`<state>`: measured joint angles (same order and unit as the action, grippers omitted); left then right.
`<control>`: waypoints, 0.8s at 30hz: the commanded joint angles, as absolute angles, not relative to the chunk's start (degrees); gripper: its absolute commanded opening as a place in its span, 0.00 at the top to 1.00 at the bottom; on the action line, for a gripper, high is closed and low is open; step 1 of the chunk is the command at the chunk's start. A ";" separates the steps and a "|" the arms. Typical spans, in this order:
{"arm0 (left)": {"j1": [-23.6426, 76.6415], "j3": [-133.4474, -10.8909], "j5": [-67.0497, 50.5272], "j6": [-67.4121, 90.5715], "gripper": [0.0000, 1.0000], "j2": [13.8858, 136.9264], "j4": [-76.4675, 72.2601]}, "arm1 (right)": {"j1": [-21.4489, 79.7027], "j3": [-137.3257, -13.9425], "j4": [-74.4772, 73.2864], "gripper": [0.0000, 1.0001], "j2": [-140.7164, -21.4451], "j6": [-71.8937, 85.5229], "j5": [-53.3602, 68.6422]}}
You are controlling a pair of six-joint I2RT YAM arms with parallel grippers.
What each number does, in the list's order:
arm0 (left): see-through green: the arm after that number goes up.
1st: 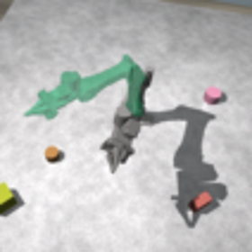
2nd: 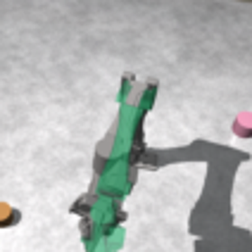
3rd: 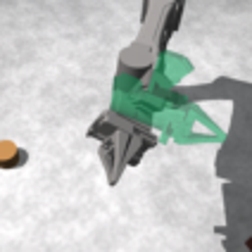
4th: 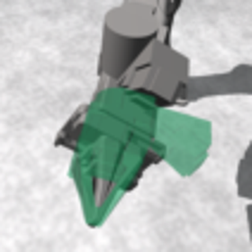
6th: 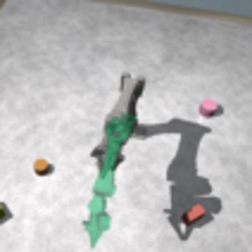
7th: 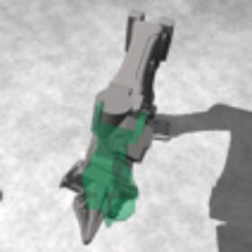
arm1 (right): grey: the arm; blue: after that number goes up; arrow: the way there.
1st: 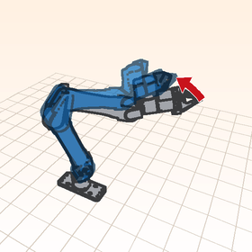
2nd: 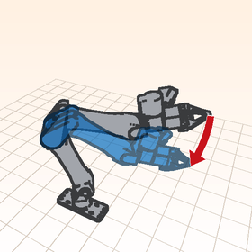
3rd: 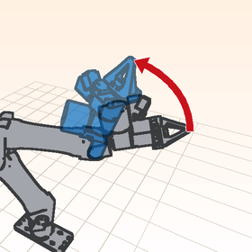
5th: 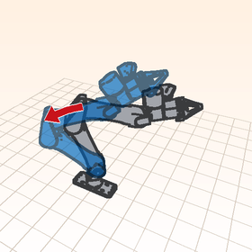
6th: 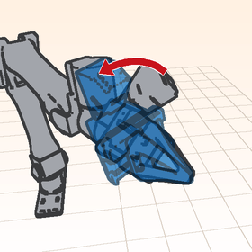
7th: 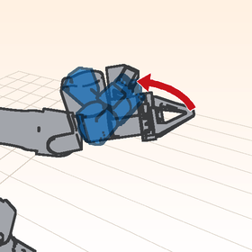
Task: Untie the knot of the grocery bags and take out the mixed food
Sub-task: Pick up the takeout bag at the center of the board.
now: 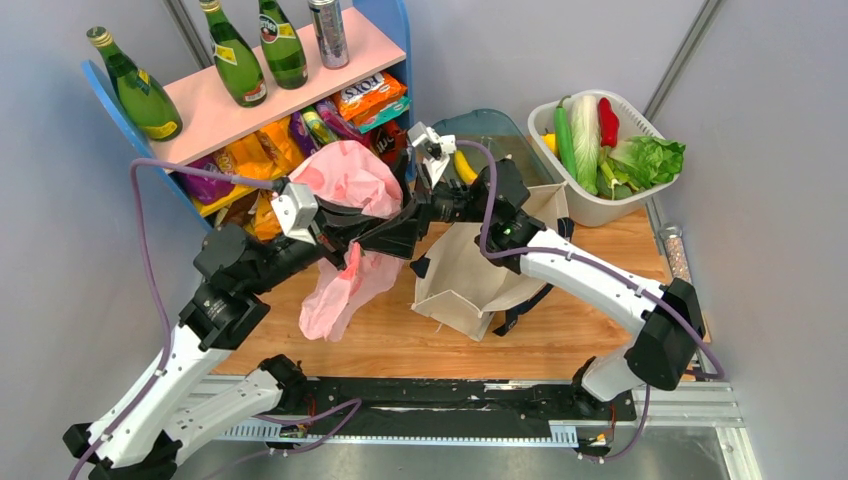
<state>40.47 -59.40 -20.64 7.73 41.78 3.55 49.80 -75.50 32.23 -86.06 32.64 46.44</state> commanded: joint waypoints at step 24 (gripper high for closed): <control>40.60 -63.79 -23.34 16.60 1.00 41.26 -5.10 | 50.03 -74.98 30.57 0.72 -84.23 20.91 50.78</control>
<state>40.47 -60.73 -22.24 14.66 41.08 -0.97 50.06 -73.97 32.32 -84.60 23.97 51.40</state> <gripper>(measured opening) 0.006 0.420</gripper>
